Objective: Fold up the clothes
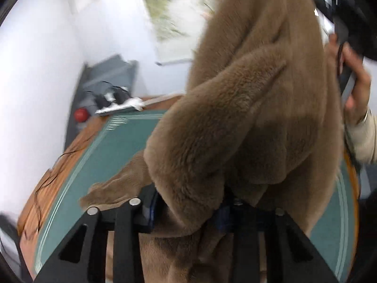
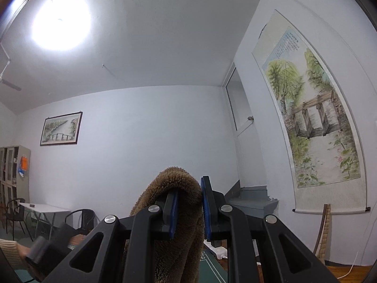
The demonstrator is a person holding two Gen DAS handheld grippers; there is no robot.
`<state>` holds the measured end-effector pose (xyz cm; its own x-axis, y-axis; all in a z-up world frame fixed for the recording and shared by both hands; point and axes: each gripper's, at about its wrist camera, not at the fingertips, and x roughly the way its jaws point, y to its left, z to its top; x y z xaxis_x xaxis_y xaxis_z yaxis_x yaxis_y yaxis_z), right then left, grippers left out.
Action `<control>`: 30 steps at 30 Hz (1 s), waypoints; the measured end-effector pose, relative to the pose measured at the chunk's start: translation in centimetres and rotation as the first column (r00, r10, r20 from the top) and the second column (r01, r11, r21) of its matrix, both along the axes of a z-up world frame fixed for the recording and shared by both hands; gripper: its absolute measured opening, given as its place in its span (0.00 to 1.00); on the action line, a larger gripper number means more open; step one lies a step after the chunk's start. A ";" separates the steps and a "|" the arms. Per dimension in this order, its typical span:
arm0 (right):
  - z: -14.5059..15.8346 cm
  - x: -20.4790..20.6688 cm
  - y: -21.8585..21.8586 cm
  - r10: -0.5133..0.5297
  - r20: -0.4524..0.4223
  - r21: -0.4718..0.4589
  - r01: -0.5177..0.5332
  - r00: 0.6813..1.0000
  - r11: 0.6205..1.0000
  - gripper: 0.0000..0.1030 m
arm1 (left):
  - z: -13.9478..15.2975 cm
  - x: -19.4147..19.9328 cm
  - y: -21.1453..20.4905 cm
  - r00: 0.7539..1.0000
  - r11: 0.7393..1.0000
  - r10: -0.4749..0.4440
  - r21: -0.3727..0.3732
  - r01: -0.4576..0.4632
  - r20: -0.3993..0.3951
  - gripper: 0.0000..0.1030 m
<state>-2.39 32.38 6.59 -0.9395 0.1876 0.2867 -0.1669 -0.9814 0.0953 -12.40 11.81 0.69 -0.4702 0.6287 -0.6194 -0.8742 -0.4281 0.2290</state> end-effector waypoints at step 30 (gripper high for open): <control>8.3 3.8 -7.4 0.230 0.325 0.080 -0.269 0.917 0.960 1.00 | 10.5 19.2 -17.0 0.664 0.567 0.747 0.510 -0.647 0.011 0.30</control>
<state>1.37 25.01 14.94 -0.9964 -0.0823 -0.0203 0.0831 -0.9956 -0.0431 6.80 -5.17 11.15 -0.9511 0.2197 -0.2171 -0.2181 -0.9754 -0.0316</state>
